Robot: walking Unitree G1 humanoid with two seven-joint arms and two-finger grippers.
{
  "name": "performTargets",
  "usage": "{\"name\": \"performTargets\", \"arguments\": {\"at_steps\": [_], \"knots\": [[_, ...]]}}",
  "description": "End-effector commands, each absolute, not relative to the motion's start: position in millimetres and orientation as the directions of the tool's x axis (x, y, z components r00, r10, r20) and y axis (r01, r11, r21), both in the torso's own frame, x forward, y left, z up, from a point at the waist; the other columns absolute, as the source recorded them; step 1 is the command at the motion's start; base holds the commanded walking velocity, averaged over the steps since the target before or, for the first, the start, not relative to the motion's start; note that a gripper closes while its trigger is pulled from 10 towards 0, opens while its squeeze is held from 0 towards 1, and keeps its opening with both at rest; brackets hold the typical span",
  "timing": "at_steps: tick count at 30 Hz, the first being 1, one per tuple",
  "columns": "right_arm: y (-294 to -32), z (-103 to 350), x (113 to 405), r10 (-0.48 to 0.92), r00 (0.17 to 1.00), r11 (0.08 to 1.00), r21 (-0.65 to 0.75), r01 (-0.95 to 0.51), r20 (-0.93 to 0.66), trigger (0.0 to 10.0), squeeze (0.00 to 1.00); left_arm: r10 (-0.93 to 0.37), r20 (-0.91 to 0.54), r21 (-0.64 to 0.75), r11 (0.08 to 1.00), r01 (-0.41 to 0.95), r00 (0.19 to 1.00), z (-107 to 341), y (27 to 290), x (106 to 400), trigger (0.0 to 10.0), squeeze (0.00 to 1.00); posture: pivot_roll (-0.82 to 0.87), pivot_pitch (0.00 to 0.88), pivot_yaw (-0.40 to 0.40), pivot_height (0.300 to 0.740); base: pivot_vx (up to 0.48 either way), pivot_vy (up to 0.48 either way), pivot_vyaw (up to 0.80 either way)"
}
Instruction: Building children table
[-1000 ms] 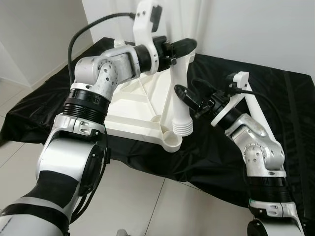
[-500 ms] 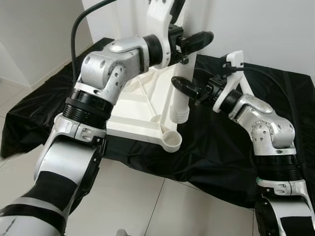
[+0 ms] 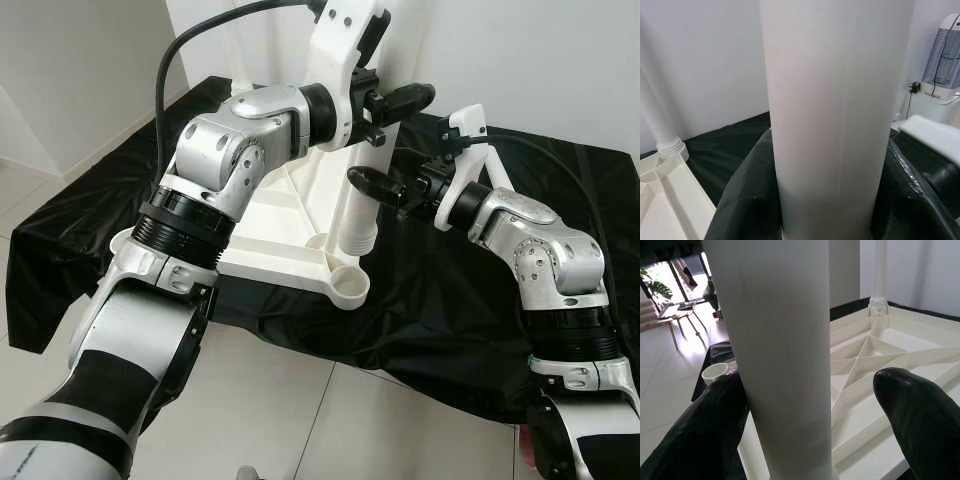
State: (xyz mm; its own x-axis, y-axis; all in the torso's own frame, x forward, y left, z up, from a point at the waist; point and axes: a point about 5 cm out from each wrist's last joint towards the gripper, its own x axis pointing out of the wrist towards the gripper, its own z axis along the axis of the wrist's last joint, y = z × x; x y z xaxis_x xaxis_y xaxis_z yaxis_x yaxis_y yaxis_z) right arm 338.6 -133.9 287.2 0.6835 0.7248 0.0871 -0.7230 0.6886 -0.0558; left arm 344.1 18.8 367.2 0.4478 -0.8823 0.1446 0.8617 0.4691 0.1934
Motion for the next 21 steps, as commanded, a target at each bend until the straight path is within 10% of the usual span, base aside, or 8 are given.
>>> {"name": "performTargets", "arguments": {"at_steps": [1,21], "knots": [[-128,279,337,0.738,0.671,0.675,-0.059,-0.736,0.066,10.0,0.00,-0.981,0.103,0.260,0.185,0.948,0.163,374,11,327,10.0,0.00,-0.10,0.076,0.038,0.740,0.000,0.000,0.00],[-128,279,342,0.734,0.674,0.679,-0.060,-0.732,0.087,10.0,0.00,-0.975,0.124,0.281,0.210,0.936,0.182,385,13,330,10.0,0.00,-0.09,0.088,0.036,0.740,0.000,0.000,0.00]]}}
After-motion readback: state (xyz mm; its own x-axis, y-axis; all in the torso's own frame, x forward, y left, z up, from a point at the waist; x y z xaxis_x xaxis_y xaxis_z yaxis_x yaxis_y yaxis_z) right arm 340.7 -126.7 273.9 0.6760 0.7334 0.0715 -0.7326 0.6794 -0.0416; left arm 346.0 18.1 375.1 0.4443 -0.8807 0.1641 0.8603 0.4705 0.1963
